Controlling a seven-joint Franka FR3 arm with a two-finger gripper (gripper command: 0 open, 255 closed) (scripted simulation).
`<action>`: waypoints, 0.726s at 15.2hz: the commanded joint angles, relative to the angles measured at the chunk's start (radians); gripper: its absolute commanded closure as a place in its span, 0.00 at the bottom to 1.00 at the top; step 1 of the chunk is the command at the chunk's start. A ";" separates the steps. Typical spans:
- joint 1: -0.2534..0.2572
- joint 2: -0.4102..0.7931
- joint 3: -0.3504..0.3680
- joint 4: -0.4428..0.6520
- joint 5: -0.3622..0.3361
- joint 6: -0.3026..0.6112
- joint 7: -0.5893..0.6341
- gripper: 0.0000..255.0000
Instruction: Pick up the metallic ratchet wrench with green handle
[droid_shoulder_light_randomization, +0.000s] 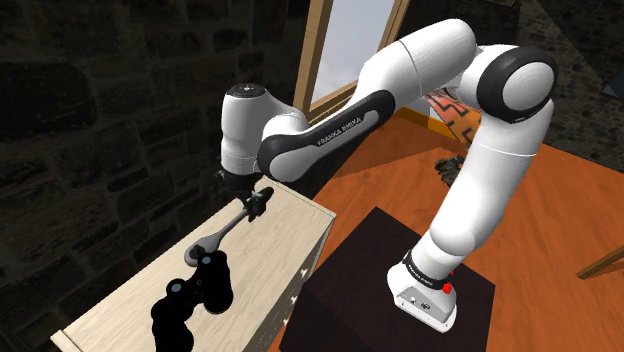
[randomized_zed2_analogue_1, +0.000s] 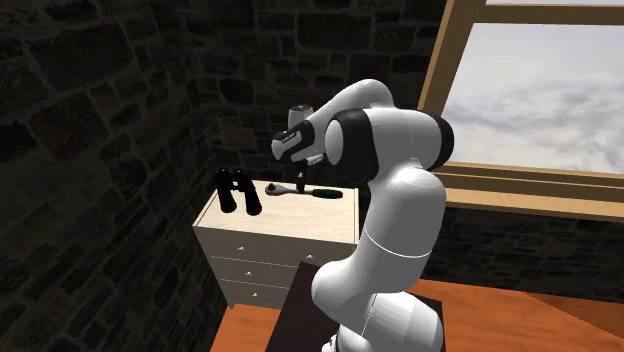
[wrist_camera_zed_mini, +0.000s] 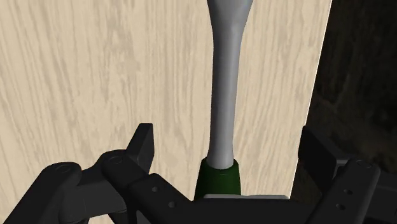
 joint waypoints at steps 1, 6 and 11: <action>0.013 0.027 -0.013 0.001 -0.029 0.017 0.027 0.00; 0.036 0.076 -0.040 -0.013 -0.082 0.064 0.063 0.00; 0.036 0.076 -0.041 -0.012 -0.083 0.064 0.063 1.00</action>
